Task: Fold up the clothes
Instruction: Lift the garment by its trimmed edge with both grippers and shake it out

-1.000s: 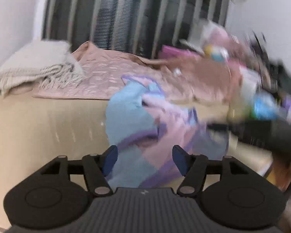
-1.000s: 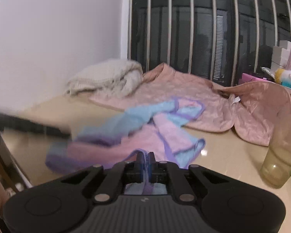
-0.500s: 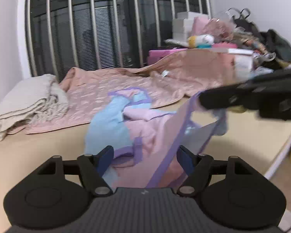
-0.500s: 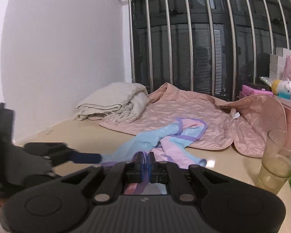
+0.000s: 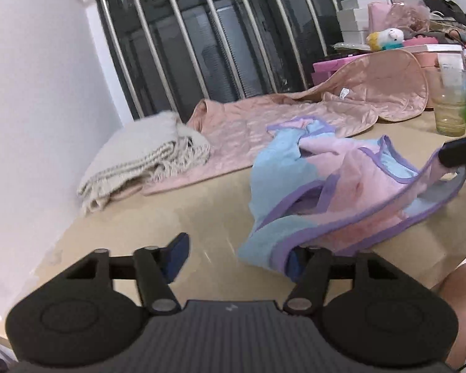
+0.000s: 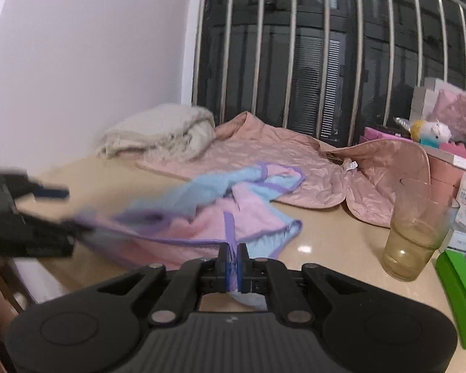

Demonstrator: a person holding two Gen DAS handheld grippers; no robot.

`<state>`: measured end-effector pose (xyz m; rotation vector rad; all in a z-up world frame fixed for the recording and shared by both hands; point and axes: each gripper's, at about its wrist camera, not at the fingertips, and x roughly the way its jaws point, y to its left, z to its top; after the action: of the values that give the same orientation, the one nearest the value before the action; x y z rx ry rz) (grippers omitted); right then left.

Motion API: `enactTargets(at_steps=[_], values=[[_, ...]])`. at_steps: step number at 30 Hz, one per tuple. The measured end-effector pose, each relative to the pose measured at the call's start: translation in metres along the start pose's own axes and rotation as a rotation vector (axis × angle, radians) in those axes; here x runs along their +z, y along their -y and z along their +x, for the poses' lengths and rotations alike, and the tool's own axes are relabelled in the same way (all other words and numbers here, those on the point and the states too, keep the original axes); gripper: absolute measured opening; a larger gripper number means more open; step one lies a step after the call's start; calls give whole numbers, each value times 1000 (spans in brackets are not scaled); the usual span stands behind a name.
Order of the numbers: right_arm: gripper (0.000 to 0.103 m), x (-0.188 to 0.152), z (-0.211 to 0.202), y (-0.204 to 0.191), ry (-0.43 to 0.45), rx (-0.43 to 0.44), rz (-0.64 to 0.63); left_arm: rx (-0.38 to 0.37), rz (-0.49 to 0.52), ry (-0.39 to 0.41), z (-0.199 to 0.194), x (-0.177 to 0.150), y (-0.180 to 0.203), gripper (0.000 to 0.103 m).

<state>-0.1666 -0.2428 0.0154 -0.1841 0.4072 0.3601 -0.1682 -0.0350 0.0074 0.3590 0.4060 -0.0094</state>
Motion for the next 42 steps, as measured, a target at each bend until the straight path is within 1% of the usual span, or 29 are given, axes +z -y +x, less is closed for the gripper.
enactTargets(at_steps=[2,3,4,5,7,9,13,14,16,17,18,22,25,26,27,28,29,30,33,34,37,38,40,41,42], values=[[4,-7,2,-14,-6,-40,-71,17,25,20,-4,1,8,56],[4,-9,2,-19,-7,-55,-105,29,35,31,-7,2,11,46],[4,-11,3,-25,-7,-66,-138,42,45,43,-9,3,14,39],[4,-12,3,-30,-7,-77,-166,54,47,47,-10,4,16,38],[4,-17,4,-41,-13,-107,-230,70,41,63,-14,6,16,26],[5,-22,7,-50,-24,-138,-295,75,31,67,-16,8,16,20],[6,-28,12,-67,-40,-168,-365,74,4,50,-18,9,14,16],[10,-30,14,-71,-45,-178,-383,78,-4,46,-18,9,13,15],[23,-33,16,-79,-53,-198,-425,94,-48,34,-17,9,6,10],[28,-34,16,-83,-51,-211,-447,101,-70,27,-16,9,3,10],[32,-35,15,-85,-46,-219,-460,98,-103,18,-15,9,-2,9],[31,-33,12,-89,-48,-227,-443,81,-220,-18,-11,7,-22,9],[31,-34,10,-93,-42,-248,-452,80,-220,-26,-10,4,-24,9],[28,-34,10,-94,-38,-254,-454,81,-217,-26,-11,2,-23,9],[19,-34,9,-96,-35,-260,-458,81,-210,-22,-12,1,-22,9],[15,-34,9,-97,-35,-265,-463,82,-202,-18,-13,0,-21,9],[7,-33,9,-97,-32,-269,-460,83,-195,-14,-15,-2,-20,9],[4,-32,7,-96,-27,-270,-450,91,-185,-3,-17,-3,-18,10],[4,-26,0,-92,8,-284,-419,133,-162,44,-23,-2,-17,18],[4,-22,-4,-89,25,-284,-400,143,-155,56,-26,1,-18,18],[4,-1,-14,-71,81,-257,-313,99,-153,120,-38,26,-27,13],[4,8,-17,-62,100,-245,-281,65,-164,138,-42,39,-34,13],[4,38,-23,-39,99,-197,-216,-4,-187,172,-50,66,-50,8],[4,57,-33,-29,119,-176,-196,-59,-234,197,-62,81,-64,8],[4,78,-50,-20,166,-161,-189,-114,-282,221,-75,97,-79,8]])
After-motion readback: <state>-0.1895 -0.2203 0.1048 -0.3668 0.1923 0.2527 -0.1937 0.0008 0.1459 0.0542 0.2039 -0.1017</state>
